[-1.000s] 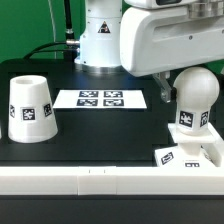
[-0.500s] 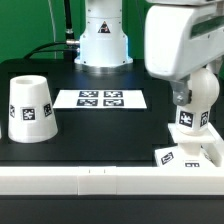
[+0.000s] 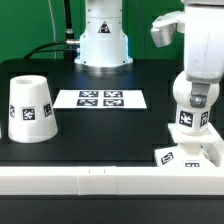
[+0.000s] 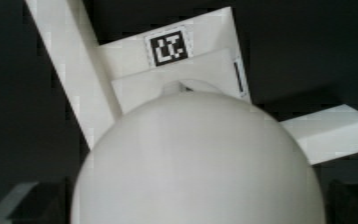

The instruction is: Assemble lamp

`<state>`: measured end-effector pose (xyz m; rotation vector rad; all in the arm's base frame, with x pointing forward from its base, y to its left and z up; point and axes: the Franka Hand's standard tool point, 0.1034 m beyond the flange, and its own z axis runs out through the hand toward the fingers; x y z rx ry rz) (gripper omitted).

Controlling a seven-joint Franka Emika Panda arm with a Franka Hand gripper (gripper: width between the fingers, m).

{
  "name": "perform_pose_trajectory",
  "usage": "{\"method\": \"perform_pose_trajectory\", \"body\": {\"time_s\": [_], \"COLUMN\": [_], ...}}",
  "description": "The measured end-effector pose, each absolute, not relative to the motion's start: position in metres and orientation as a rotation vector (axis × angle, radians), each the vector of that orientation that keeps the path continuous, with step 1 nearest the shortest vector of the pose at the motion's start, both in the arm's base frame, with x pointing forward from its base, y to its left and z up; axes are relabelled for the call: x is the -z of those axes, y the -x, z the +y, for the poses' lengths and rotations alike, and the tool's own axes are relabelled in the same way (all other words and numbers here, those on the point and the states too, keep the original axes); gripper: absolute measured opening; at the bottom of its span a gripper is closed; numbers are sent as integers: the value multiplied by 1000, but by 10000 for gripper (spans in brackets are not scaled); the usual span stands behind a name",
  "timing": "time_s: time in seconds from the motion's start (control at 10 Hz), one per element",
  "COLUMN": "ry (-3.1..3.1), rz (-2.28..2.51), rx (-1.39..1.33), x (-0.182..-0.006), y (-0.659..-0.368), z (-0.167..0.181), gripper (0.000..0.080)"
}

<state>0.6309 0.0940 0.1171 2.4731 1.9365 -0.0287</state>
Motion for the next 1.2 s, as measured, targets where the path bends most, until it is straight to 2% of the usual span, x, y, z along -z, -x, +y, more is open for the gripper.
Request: {"method": "perform_pose_trajectory", "body": {"time_s": [0.8,0.9,1.2], "ry": [-2078,-2079,-2124], "rz": [2341,2341,2303], "rx": [47,47,46], "x": [-116,-116,-116], "y": [-632,-632,-631], "z": [87,87,86], "gripper": [690,576,577]}}
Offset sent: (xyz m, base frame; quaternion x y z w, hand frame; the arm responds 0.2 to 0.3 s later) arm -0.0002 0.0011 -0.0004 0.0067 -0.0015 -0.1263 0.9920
